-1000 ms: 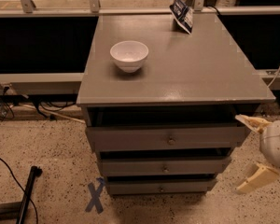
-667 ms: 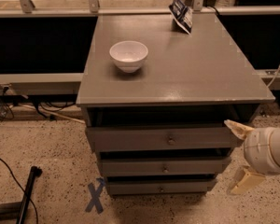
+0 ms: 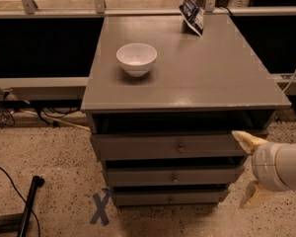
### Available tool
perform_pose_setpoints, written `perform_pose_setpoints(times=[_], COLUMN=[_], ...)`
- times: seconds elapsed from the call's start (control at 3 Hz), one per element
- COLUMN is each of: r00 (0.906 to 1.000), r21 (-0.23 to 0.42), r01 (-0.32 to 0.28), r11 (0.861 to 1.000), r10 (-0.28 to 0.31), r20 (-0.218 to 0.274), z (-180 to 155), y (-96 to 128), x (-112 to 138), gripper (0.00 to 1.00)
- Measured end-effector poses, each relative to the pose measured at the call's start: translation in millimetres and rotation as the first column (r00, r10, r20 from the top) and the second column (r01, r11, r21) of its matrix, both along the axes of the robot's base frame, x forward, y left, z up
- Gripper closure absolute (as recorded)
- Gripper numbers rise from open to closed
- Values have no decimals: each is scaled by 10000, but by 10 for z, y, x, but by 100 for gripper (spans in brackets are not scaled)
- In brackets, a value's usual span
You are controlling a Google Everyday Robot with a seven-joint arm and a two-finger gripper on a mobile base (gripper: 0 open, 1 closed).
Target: Open top drawer
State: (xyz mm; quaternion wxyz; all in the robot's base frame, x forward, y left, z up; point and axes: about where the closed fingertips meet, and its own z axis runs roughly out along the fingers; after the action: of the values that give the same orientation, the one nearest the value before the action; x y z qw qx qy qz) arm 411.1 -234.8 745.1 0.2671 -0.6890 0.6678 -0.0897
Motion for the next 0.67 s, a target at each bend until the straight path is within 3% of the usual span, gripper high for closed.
perform_pose_setpoints(times=[0.67], r00=[9988], r21=[-478], r01=[-416], r11=[9980], r10=[404], r20=[-265], z=[-191], y=[3], x=[264], gripper=[0])
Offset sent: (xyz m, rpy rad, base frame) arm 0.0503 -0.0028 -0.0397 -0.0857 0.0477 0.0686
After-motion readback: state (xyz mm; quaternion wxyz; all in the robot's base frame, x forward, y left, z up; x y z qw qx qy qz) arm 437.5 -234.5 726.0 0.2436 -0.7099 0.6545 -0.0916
